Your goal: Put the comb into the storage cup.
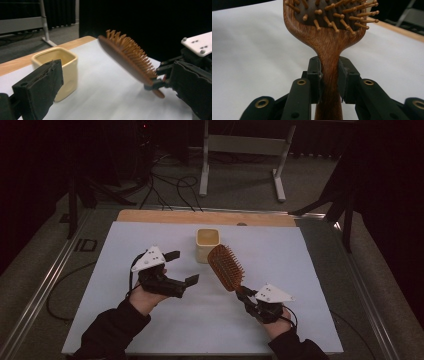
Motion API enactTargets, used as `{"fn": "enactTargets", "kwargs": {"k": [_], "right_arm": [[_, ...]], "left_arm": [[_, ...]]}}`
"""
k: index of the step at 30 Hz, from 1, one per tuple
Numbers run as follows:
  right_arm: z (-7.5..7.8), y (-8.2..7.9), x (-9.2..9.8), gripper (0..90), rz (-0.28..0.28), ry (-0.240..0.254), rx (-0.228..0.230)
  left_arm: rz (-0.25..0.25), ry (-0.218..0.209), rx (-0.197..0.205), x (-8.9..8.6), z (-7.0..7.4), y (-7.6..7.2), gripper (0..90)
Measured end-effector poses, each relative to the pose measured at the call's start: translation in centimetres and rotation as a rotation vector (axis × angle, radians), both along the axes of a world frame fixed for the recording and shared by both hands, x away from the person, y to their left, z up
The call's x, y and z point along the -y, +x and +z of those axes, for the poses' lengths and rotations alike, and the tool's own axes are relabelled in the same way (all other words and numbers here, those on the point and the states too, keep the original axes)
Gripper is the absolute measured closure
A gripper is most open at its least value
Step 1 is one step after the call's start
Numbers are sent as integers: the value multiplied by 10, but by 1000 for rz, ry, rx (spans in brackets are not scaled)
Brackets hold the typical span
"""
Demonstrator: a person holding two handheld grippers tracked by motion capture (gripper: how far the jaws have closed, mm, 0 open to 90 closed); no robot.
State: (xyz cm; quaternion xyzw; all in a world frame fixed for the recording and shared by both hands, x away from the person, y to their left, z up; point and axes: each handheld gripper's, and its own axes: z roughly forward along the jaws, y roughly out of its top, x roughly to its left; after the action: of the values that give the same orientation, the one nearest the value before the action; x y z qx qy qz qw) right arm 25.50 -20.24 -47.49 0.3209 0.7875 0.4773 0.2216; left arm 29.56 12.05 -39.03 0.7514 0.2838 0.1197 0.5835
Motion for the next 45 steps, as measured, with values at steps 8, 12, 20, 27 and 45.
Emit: {"fn": "enactTargets", "kwargs": {"k": [8,12,20,27,45], "right_arm": [[1,0,-1,734,-9,-3,9],[1,0,-2,734,-3,-16,18],[2,0,-2,733,1,-16,22],[2,0,-3,733,1,-22,22],[1,1,-2,732,-3,-20,16]], "left_arm": [[-29,-17,-71,29,3,12,1],[-25,-59,-128,41,2,18,1],[8,-109,-234,58,-7,30,2],[15,-126,-287,71,-14,36,111],[34,-200,-350,80,-29,41,356]]}}
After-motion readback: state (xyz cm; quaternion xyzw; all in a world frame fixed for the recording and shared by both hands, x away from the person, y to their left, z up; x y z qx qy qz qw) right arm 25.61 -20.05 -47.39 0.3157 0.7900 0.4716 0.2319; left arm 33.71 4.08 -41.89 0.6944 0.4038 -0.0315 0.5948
